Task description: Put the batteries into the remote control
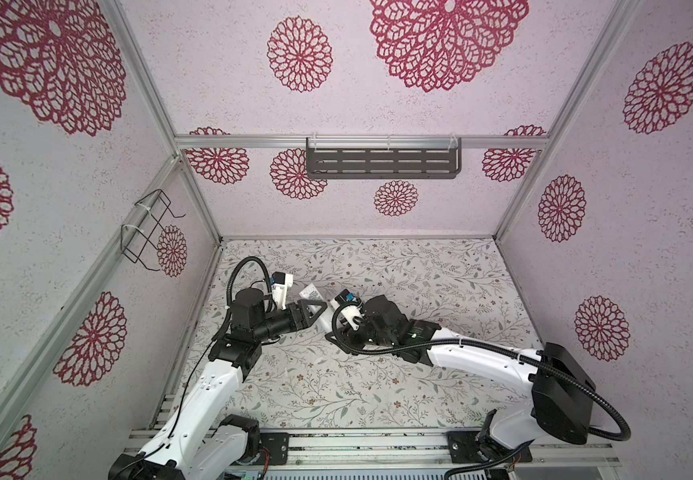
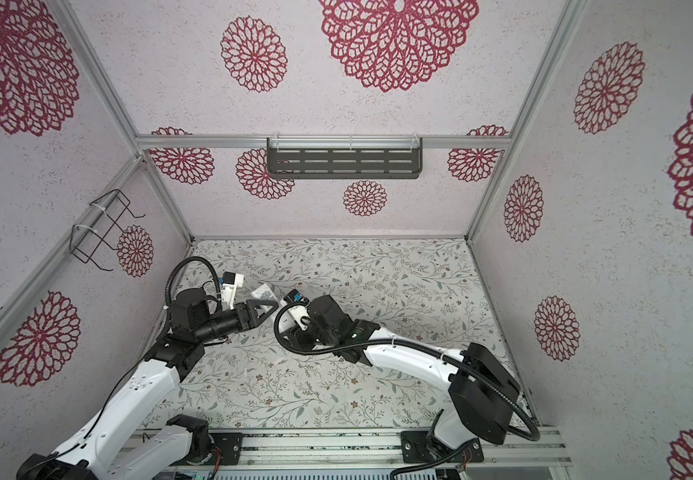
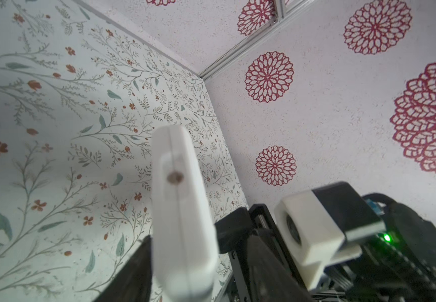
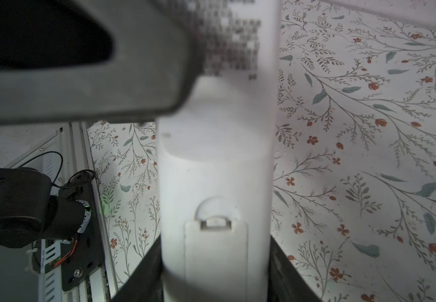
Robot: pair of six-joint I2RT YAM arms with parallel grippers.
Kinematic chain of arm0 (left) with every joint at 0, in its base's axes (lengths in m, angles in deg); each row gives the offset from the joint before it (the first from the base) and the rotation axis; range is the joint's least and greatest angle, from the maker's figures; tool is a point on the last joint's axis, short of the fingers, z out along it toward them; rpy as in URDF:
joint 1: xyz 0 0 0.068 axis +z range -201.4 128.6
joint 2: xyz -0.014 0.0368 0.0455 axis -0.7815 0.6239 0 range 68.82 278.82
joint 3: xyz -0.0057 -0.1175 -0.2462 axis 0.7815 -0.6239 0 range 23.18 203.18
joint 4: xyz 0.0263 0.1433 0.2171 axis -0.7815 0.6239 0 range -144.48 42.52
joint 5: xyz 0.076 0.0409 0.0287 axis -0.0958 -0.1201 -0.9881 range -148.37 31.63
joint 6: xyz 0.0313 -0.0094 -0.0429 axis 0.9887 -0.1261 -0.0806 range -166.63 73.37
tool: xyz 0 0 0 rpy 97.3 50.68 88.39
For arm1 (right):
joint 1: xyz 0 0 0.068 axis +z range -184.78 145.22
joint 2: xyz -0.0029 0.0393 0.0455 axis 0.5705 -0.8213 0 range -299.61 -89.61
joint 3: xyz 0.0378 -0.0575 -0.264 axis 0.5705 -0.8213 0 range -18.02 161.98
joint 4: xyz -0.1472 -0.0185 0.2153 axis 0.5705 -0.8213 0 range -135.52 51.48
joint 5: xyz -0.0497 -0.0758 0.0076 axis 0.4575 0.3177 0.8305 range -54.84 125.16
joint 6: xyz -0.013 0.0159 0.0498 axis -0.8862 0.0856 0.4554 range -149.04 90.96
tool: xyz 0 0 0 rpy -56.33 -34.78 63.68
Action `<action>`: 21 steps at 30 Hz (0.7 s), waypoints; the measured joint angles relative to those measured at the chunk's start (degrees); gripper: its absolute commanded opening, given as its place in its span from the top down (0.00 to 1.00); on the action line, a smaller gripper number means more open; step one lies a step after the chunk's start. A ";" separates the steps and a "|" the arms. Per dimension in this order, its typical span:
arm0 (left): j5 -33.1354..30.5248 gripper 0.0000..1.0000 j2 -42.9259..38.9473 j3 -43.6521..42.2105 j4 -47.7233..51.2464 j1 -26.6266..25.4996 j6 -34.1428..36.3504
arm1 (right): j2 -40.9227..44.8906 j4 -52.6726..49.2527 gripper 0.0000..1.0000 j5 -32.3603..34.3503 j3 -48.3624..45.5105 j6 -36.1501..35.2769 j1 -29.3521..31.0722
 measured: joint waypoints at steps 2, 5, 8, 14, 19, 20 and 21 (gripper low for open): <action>0.24 0.03 -0.24 0.11 -1.25 0.00 0.17 | 1.60 -0.09 0.90 -2.10 -1.05 1.09 -1.31; 0.81 0.03 -0.48 -0.02 -3.85 0.00 0.31 | 4.17 -0.22 0.90 -5.62 -2.08 2.60 -3.17; 2.82 0.03 -0.50 -1.25 -10.75 0.00 -1.33 | 7.06 -0.13 0.90 -10.14 -2.86 4.72 -5.09; 8.87 0.03 1.22 -3.41 -25.90 -0.46 -6.12 | 13.46 3.50 0.89 -20.06 -5.44 11.08 -9.09; 13.14 0.03 4.24 -3.96 -40.11 -2.93 -11.98 | 15.76 7.39 0.88 -25.44 -5.92 16.00 -10.34; 13.77 0.02 5.01 -3.96 -42.88 -3.82 -13.11 | 15.89 8.41 0.88 -26.38 -6.01 16.87 -10.40; 14.19 0.01 5.88 -3.96 -45.70 -4.79 -14.19 | 15.96 9.42 0.88 -27.17 -6.19 17.75 -10.45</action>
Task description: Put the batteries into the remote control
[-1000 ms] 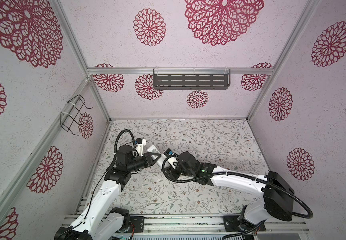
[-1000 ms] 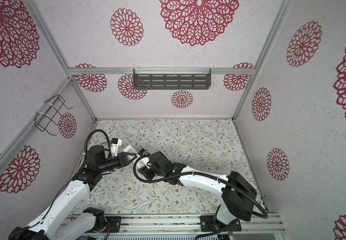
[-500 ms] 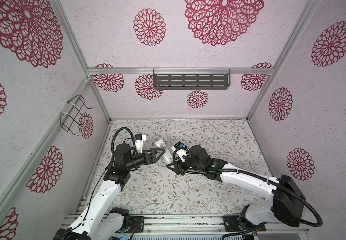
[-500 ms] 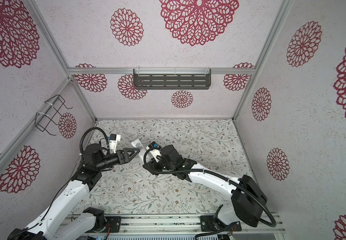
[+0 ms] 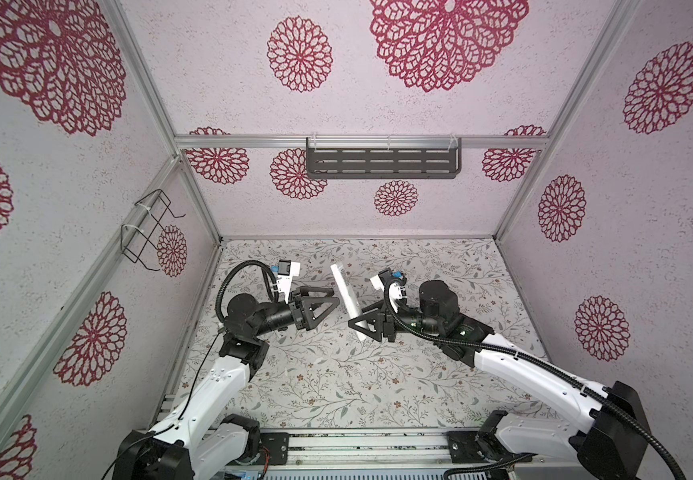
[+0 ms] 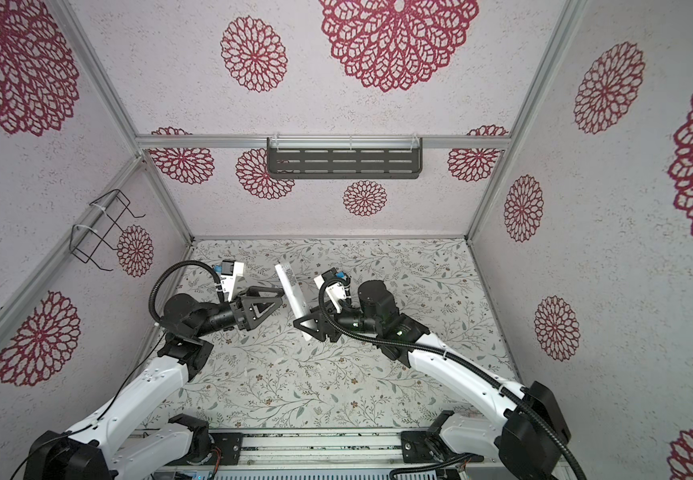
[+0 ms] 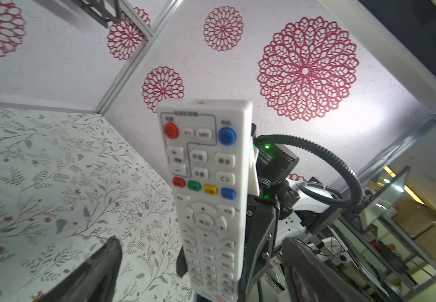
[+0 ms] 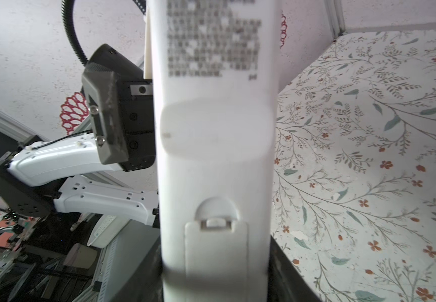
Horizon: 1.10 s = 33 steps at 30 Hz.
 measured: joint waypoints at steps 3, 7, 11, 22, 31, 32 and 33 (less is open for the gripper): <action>0.81 0.02 2.51 0.00 -5.86 -2.25 -2.43 | 0.02 2.10 0.88 -1.90 -0.55 2.45 0.02; 0.90 0.13 5.40 0.26 -11.21 -4.37 -4.59 | 0.02 5.42 0.87 -3.50 -1.51 5.42 0.00; 1.11 0.30 7.26 1.68 -13.86 -5.92 -5.66 | 0.02 7.39 0.87 -4.07 -2.12 7.28 0.00; 0.87 0.72 7.65 2.27 -12.68 -6.14 -6.56 | 0.04 10.56 0.80 -5.57 -3.17 7.26 -0.35; 0.98 1.00 5.14 4.81 0.04 -6.27 0.04 | 0.15 12.11 0.53 -5.90 -4.59 7.21 -0.74; 0.92 1.00 4.83 5.49 2.43 -6.27 1.22 | 0.26 12.37 0.47 -5.88 -4.79 7.19 -0.74; 0.79 1.00 4.48 6.25 5.09 -6.34 2.51 | 0.37 12.41 0.44 -5.84 -4.94 7.15 -0.76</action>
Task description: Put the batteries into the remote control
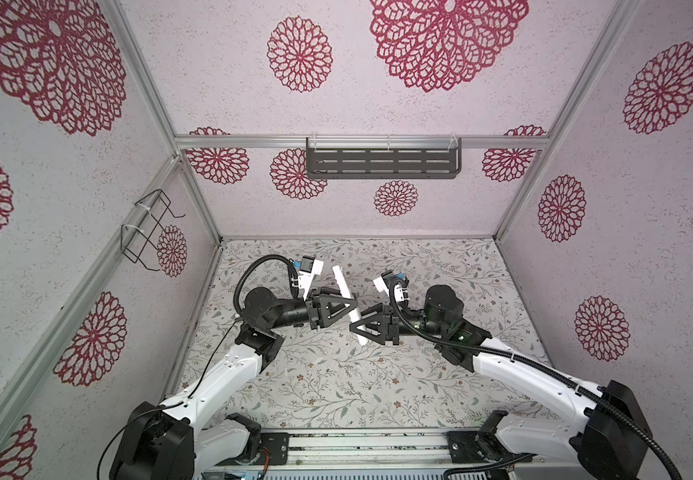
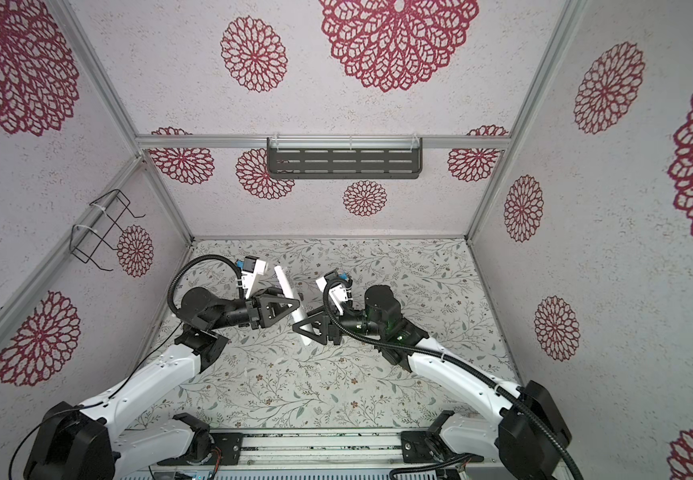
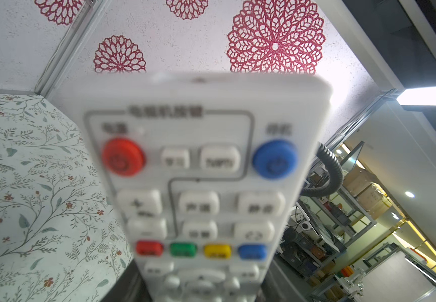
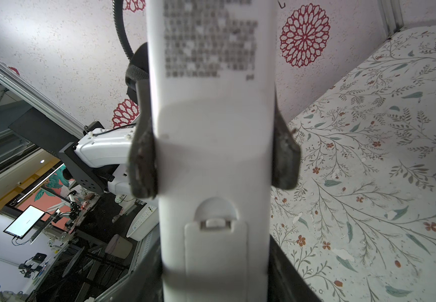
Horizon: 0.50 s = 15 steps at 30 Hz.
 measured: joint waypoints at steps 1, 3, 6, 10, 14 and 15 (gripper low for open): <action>-0.39 1.00 -0.37 0.76 2.91 -0.07 1.70 | 0.17 -0.11 0.39 0.33 -0.11 -0.07 -0.11; -2.01 1.00 -0.98 1.99 7.98 -0.24 5.25 | 0.44 -1.07 0.31 1.68 -0.33 -0.09 -0.24; -4.39 1.00 -1.20 3.26 14.86 -0.22 9.38 | 0.87 -3.96 0.15 3.06 -0.66 -1.49 -0.44; -7.61 1.00 -0.79 4.55 23.12 -0.09 13.09 | 1.73 -10.99 0.01 5.90 -0.85 -5.38 -0.68; -11.69 1.00 1.86 7.91 32.63 0.07 16.04 | 3.34 -20.74 0.01 13.75 -0.87 -10.64 -0.76; -13.11 1.00 2.89 9.01 35.19 0.13 16.63 | 3.89 -22.77 0.01 16.57 -0.98 -11.67 -0.79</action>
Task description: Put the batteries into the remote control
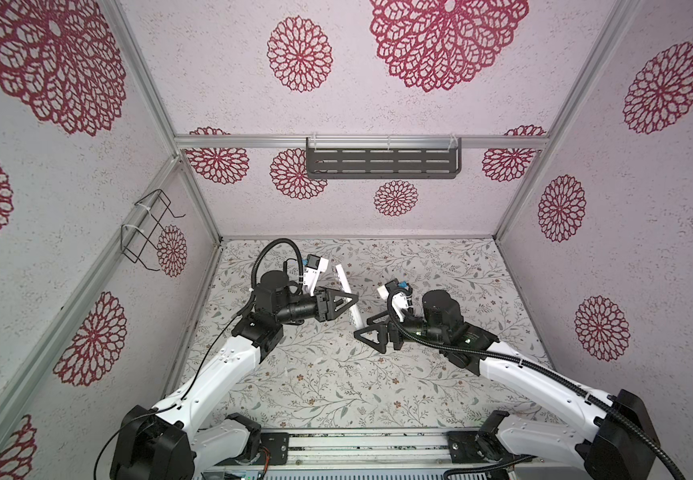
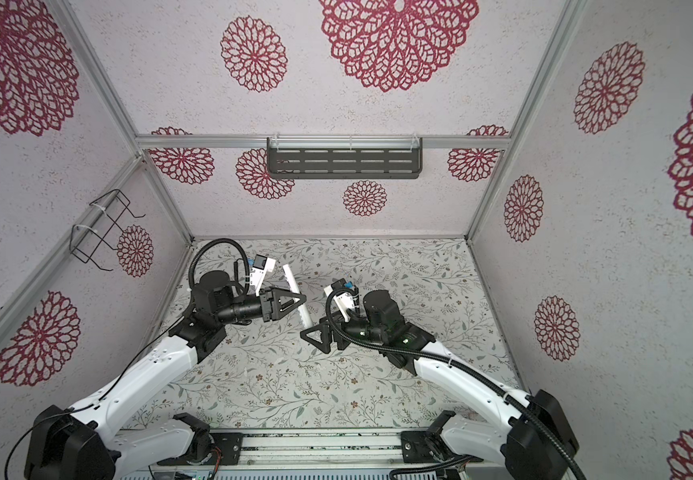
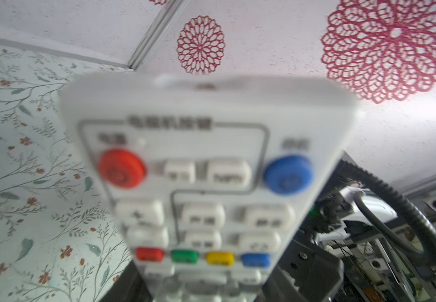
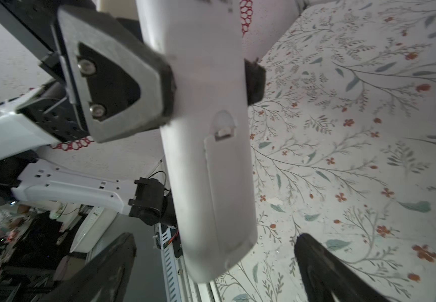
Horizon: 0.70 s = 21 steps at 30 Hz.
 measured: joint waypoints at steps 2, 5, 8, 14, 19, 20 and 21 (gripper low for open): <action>-3.74 1.00 3.30 3.26 6.56 0.09 1.46 | 1.81 -3.37 0.01 6.23 -0.98 -2.01 -0.09; -8.94 1.00 10.27 9.35 16.85 0.11 3.56 | 5.31 -7.06 0.01 14.45 -3.72 -3.96 -0.20; -14.40 1.00 18.08 15.17 25.57 -0.39 4.98 | 6.78 -10.29 0.01 20.90 -5.31 -5.77 -0.26; -26.49 1.00 32.33 26.32 38.97 -3.19 4.46 | 1.95 -15.39 0.01 29.03 -5.11 -8.37 -0.31; -32.85 1.00 45.31 39.04 47.28 -5.20 2.10 | -1.97 -16.50 0.01 30.51 -5.62 -9.57 -0.31; -34.23 1.00 48.13 41.64 48.68 -5.55 1.70 | -1.84 -15.98 0.01 30.38 -6.16 -9.70 -0.31; -35.15 1.00 50.27 43.47 49.79 -5.84 1.27 | -1.57 -15.21 0.01 30.18 -6.82 -9.73 -0.31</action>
